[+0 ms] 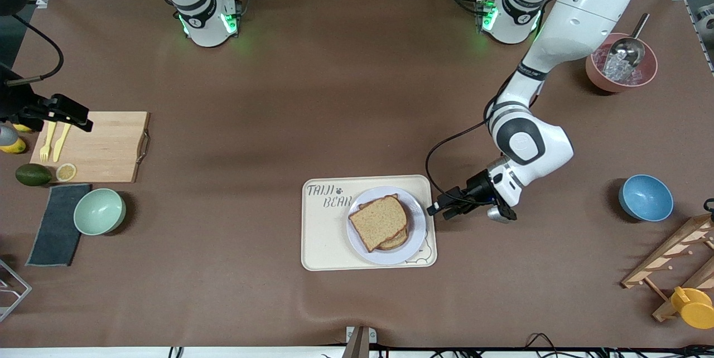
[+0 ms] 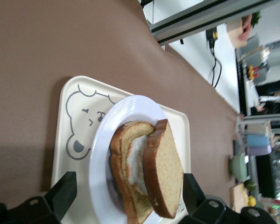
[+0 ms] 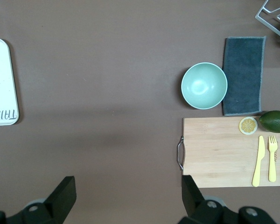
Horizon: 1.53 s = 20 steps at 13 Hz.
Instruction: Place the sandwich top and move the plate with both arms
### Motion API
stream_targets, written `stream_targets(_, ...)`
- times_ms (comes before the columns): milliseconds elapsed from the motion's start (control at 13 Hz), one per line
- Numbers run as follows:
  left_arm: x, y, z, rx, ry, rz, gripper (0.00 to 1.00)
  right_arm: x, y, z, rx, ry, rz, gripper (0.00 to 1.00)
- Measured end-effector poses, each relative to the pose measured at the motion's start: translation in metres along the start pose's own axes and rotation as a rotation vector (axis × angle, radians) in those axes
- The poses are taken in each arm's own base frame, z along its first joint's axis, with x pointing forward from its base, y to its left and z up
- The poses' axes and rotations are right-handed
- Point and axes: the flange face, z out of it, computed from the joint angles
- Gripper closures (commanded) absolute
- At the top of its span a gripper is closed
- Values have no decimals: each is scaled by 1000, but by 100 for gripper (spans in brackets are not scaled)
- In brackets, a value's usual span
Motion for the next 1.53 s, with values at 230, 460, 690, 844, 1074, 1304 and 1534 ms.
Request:
stream_targets(230,20,12,-21,76,-41,83,0,0,0,1,0,-1,0,0)
stream_targets(460,34,29,-37,171,-96,138,0,1,0,1,0,-2,1,0)
stream_targets(690,48,54,-58,271,-166,204,0,1,1,2,0,-3,2,0)
stream_targets(844,56,73,-78,350,-216,241,0,1,1,2,0,-3,2,0)
stream_targets(1074,74,107,-119,485,-300,286,0,1,1,2,0,-3,2,0)
stream_targets(1304,85,150,-163,578,-364,276,0,1,1,2,0,-4,2,0)
stream_targets(1534,86,178,-218,736,-362,277,0,1,1,2,0,-4,2,0)
